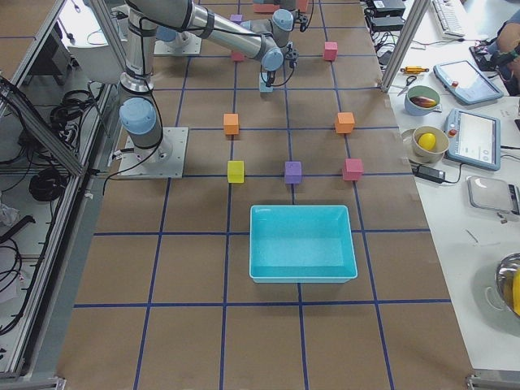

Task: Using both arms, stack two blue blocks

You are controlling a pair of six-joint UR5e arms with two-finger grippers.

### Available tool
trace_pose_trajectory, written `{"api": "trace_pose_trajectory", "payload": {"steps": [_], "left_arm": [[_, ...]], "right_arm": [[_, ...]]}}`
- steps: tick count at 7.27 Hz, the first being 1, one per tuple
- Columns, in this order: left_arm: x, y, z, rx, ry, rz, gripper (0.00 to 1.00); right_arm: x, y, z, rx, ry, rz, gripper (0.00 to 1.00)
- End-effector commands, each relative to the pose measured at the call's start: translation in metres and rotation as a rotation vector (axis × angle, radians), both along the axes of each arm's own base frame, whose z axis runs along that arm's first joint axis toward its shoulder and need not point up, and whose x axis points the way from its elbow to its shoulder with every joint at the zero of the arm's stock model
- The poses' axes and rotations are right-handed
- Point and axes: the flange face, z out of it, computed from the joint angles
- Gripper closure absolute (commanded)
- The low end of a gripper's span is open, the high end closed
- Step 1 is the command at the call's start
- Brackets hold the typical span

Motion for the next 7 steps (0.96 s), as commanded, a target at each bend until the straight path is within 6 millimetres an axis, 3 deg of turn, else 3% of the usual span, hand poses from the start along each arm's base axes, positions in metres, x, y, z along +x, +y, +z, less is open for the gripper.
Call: {"api": "trace_pose_trajectory", "payload": {"steps": [1,2,5,6,7], "left_arm": [[0.000,0.000,0.000,-0.008,0.000,-0.003,0.10],[0.000,0.000,0.000,-0.009,0.000,0.003,0.22],[0.000,-0.003,0.009,-0.032,-0.001,0.002,0.81],[0.000,-0.003,0.013,-0.039,0.001,0.002,0.87],[0.001,-0.004,0.021,-0.053,0.003,0.005,0.88]], "right_arm": [[0.001,0.004,-0.009,0.016,0.005,0.004,1.00],[0.001,0.004,-0.013,0.022,0.008,0.004,1.00],[0.005,0.004,-0.015,0.039,-0.033,0.000,0.98],[0.006,0.002,-0.017,0.036,-0.036,0.002,0.98],[0.008,-0.001,-0.023,0.022,-0.041,0.002,0.90]]}}
